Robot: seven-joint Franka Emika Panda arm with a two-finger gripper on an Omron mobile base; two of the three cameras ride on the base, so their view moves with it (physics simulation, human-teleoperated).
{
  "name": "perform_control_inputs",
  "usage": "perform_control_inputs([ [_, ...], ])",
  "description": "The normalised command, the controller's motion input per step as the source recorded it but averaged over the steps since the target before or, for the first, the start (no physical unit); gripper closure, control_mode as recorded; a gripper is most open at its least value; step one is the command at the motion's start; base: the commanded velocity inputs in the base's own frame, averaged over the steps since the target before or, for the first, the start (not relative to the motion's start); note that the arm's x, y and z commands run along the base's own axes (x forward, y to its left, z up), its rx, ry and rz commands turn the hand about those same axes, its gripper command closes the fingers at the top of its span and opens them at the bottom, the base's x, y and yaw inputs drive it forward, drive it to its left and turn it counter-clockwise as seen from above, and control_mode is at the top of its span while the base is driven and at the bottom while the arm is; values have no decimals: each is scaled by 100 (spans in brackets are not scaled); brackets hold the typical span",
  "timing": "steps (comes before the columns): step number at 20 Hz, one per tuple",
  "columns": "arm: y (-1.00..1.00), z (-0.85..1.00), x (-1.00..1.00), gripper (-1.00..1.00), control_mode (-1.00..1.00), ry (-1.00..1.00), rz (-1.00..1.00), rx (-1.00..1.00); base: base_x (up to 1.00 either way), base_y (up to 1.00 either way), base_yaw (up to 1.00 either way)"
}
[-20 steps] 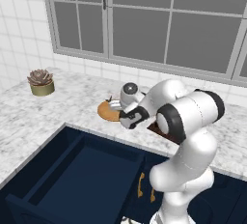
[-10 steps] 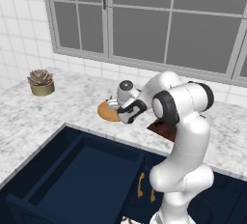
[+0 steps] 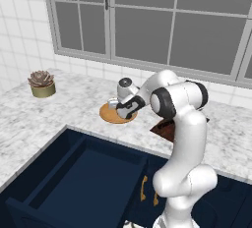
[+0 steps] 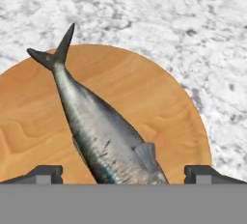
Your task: Pick up the knife from the drawer and place it on the cutting board. Then place the meat from the plate to the cutting board.
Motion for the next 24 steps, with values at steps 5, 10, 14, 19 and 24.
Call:
perform_control_inputs([
  [5,2,-47,24,-100,-100,0,0,-7,0,0,0],
  [10,5,-35,19,-100,-100,1,0,-7,0,0,0],
  [14,0,-11,4,100,-100,2,0,-1,0,0,0],
  [19,0,0,-35,100,-100,-1,0,0,0,0,0],
  [24,0,6,-59,100,-100,-12,0,0,0,0,0],
])
